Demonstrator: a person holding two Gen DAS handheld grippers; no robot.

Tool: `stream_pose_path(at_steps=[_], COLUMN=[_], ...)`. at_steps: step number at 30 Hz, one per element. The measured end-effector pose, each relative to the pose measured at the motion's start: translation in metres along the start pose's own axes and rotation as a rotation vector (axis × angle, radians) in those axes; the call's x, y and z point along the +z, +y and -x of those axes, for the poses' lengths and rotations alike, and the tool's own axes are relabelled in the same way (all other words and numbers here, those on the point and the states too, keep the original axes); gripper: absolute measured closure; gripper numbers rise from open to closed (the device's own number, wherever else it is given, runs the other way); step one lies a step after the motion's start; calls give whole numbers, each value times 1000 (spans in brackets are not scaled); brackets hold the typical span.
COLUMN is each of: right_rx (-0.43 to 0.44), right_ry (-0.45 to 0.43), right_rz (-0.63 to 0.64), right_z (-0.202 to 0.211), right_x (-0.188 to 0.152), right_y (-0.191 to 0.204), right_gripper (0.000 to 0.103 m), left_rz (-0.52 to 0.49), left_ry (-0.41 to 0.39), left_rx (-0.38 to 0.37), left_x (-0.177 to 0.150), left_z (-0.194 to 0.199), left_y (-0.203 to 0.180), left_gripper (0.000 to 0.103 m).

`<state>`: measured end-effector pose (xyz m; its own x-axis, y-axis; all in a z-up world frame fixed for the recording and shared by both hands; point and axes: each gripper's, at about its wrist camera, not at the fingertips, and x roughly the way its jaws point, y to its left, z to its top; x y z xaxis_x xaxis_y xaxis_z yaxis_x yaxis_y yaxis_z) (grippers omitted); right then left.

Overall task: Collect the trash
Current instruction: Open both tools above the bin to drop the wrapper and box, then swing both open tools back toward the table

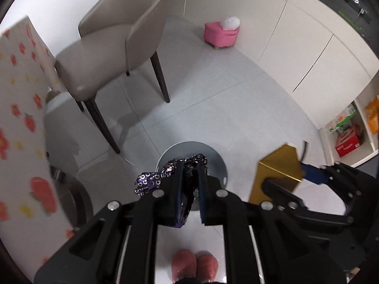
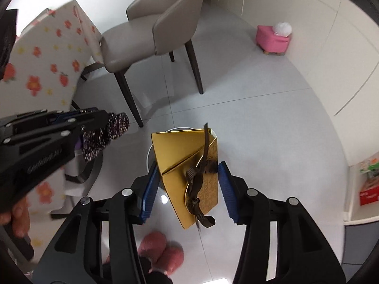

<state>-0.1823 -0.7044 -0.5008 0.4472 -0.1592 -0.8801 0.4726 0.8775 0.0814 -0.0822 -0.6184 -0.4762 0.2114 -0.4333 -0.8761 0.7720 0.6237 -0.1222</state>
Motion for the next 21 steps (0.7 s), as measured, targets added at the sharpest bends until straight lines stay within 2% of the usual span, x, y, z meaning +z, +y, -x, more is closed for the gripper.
stream_pose_path(at_steps=[2, 5, 7, 9, 10, 11, 16, 21], right_rx=[34, 40, 35, 31, 29, 31, 27, 18], right_ry=[17, 38, 47, 50, 50, 53, 73, 86], right_rz=[-24, -26, -15, -8, -9, -14, -20, -10], right_z=[-40, -80, -96, -105, -104, -103, -92, -58], right_x=[-4, -12, -16, -18, -20, -22, -17, -9], right_y=[-5, -8, -11, -14, -17, -20, -27, -28], right_gripper=[53, 49, 49, 49, 49, 49, 49, 49], left_rz=[7, 50, 62, 67, 64, 60, 74, 79], left_ry=[7, 16, 21, 29, 36, 41, 53, 64], left_rx=[14, 13, 9, -5, -18, -25, -37, -30], left_x=[-6, -11, -12, -13, -14, -14, -8, 3], left_z=[-32, -69, -91, -103, -110, -110, -109, -83], left_y=[5, 12, 12, 12, 10, 9, 6, 1], left_gripper=[91, 88, 88, 80, 68, 62, 47, 44])
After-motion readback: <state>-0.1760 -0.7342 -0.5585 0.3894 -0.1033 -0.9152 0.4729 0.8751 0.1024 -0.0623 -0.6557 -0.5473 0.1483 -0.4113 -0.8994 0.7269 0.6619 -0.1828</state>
